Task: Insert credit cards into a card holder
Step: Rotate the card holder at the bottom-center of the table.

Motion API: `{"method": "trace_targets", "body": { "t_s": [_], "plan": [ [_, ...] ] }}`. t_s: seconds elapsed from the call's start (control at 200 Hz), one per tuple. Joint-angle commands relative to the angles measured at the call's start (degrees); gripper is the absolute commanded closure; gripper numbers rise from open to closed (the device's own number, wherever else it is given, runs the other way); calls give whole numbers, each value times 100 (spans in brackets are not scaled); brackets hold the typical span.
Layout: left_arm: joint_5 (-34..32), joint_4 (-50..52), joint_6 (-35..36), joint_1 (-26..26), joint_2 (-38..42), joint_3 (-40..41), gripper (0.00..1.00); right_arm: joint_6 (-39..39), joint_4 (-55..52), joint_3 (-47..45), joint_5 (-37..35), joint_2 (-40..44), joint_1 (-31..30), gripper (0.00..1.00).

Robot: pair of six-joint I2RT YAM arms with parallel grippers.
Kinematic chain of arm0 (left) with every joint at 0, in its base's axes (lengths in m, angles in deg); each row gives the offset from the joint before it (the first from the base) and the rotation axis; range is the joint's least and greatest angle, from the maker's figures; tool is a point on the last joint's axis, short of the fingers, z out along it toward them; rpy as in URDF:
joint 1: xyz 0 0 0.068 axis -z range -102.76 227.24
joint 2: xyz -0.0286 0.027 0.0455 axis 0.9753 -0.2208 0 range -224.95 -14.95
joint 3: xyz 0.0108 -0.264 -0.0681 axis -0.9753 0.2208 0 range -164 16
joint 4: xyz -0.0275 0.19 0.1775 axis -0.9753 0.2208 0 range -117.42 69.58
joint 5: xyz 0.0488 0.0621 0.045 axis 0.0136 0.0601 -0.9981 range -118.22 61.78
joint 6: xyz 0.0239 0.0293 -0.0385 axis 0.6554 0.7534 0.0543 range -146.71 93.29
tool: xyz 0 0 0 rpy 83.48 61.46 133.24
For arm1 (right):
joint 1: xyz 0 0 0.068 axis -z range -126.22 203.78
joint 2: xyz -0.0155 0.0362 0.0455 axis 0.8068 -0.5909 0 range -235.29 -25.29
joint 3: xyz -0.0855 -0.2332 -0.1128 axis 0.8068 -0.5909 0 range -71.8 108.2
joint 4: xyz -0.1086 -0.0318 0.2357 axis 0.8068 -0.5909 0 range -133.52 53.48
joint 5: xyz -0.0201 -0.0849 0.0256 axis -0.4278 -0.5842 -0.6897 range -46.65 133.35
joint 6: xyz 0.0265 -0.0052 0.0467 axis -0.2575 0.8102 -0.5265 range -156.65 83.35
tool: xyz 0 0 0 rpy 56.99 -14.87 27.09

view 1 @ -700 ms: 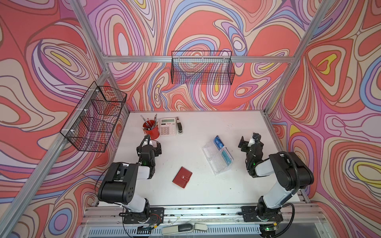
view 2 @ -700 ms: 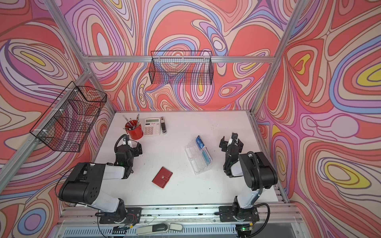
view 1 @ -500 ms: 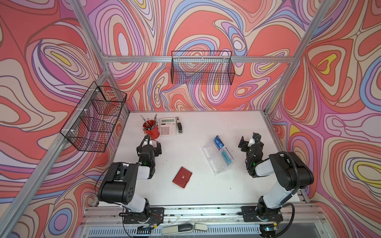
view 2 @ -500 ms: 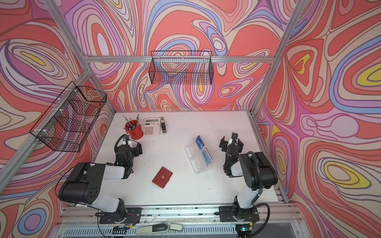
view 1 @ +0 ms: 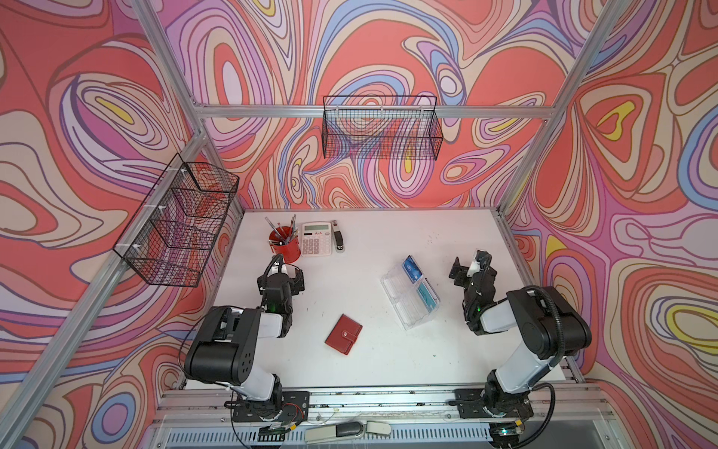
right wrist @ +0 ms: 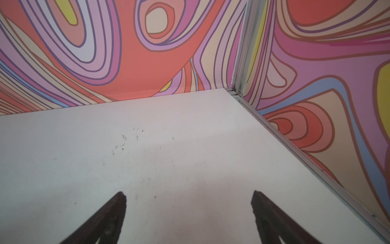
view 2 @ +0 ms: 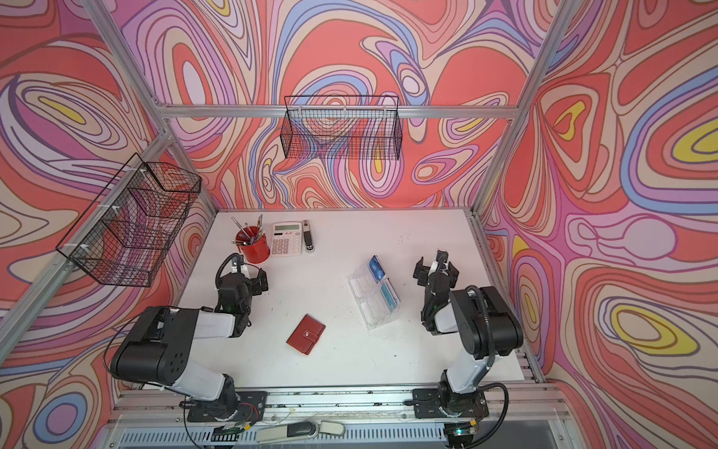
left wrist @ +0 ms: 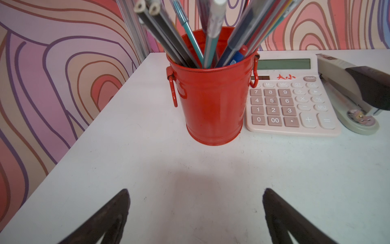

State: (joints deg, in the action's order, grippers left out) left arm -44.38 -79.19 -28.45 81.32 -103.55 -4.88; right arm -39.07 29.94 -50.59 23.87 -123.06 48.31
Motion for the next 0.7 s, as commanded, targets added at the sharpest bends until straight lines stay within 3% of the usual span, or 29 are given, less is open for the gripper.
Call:
{"method": "trace_targets", "body": {
  "t_s": [0.0,0.691],
  "plan": [
    [35,-136,10,-30,-17,-7,0,89,115,-3,-38,-44,-31,2],
    [35,-167,10,-30,-32,-1,0,101,188,-43,-28,-23,-31,2]
  ]
}}
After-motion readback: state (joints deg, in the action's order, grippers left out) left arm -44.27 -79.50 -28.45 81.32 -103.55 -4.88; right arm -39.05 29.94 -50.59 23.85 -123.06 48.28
